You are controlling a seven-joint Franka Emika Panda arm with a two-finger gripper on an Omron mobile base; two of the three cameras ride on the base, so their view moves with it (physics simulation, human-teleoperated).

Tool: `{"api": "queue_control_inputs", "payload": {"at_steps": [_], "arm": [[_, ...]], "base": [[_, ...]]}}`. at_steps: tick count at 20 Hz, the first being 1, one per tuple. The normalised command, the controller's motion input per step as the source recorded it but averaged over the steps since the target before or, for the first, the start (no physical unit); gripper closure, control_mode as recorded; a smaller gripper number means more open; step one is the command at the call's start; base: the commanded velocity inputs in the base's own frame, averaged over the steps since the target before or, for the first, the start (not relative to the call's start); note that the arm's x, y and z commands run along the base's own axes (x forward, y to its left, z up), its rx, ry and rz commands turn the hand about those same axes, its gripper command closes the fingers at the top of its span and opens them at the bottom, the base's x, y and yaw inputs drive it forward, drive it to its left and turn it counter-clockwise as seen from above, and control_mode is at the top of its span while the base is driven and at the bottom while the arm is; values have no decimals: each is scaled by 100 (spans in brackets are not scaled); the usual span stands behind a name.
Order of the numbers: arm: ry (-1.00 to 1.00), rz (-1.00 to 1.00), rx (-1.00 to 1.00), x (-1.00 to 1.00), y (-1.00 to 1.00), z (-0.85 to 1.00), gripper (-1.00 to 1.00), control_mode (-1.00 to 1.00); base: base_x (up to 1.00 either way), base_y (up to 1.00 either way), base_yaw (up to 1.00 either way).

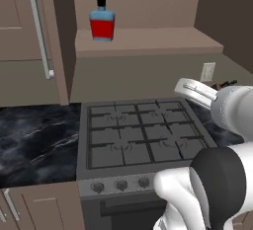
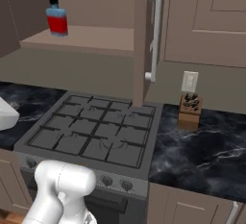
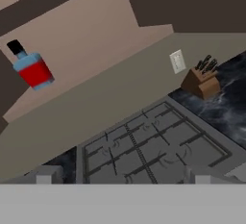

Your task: Open the cabinet directly in front. Then move the liquor and the cup to the dining counter with the jar on it.

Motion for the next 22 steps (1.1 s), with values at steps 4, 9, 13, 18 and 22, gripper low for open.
{"api": "queue_control_inputs", "payload": {"at_steps": [4,9,13,18,22], "arm": [[0,0,0,0,0,0,-100,100],[0,0,0,0,0,0,-100,100],[0,0,0,0,0,0,-100,100],[2,0,5,4,0,65,-100,-100],[9,5,0,1,-3,87,-100,-100]], "base": [[78,10,-9],[70,23,-16],[2,0,-1],[0,0,0],[0,0,0]]}}
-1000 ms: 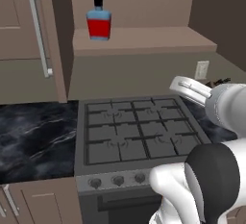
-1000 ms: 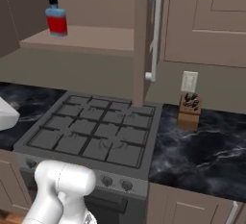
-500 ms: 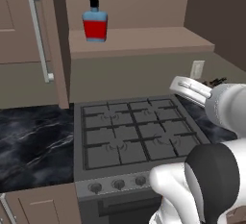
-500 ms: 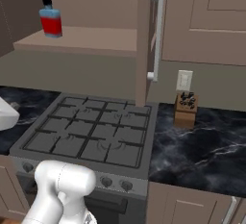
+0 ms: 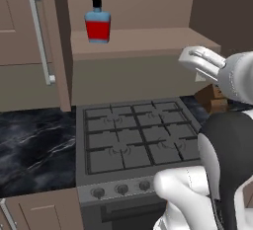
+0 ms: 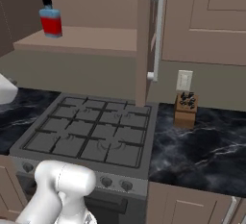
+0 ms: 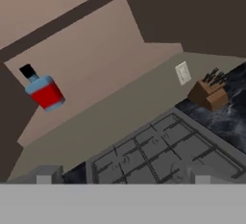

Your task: Open the cabinet directly in front. Then move the liquor and the cup to the dining counter with the jar on it.

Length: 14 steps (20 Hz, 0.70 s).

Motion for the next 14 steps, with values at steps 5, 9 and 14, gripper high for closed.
{"api": "queue_control_inputs", "payload": {"at_steps": [5,9,14], "arm": [[16,25,0,-5,-14,16,-100,-100],[18,36,0,-4,-6,0,-100,-100],[9,38,-1,0,0,0,-100,-100]], "base": [[0,0,0],[0,0,0],[0,0,0]]}}
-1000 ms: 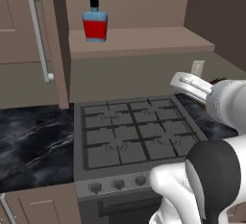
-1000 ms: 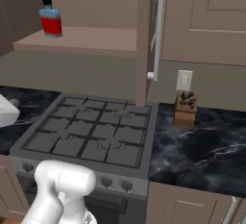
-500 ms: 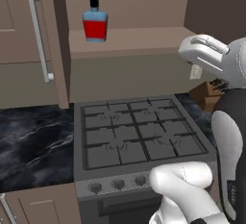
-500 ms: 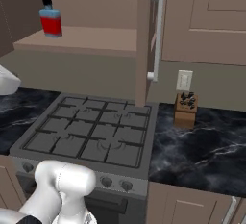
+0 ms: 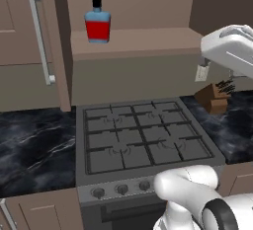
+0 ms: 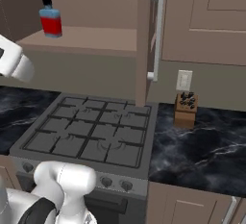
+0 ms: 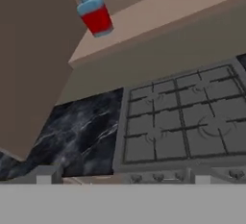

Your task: Open the cabinet directly in front. Then move the liquor and the cup to the dining counter with the jar on it.

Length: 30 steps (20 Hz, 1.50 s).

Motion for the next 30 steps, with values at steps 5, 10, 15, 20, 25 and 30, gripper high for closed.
{"api": "queue_control_inputs", "payload": {"at_steps": [5,10,15,20,25,30], "arm": [[0,34,-5,0,2,-3,-100,-100],[-8,35,-16,-2,15,-31,-100,-100],[-12,15,-2,-3,21,-19,-100,-100],[-3,0,0,6,0,13,-100,-100],[-5,-3,0,56,2,1,-100,-100],[0,-7,0,85,2,0,-100,-100]], "base": [[0,0,0],[0,0,0],[0,0,0],[0,0,0],[0,0,0],[0,0,0]]}}
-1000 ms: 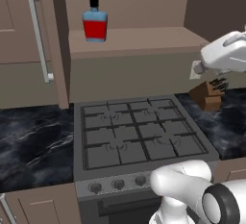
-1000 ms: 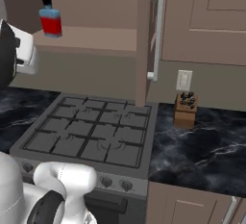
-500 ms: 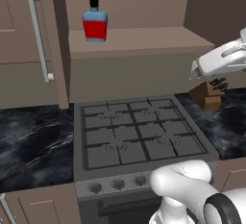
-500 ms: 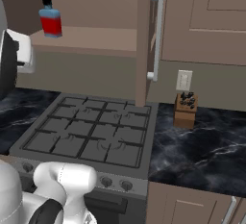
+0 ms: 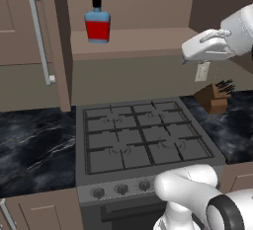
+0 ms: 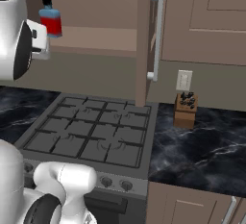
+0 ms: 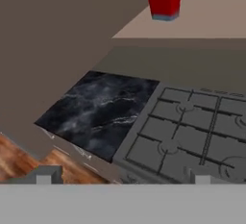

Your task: Open the cabinet directly in front. Then move the liquor and the cup to the dining counter with the jar on it.

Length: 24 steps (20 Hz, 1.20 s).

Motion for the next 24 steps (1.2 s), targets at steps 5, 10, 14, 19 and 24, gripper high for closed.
{"api": "queue_control_inputs", "payload": {"at_steps": [5,10,14,19,24], "arm": [[-6,-3,0,69,1,23,-100,-100],[-19,0,0,49,15,9,-100,-100],[-16,0,0,48,30,0,-100,-100],[-8,0,0,50,32,4,-100,-100],[-2,0,0,46,29,11,-100,-100]], "base": [[0,0,0],[0,0,0],[0,0,0],[0,0,0],[0,0,0]]}}
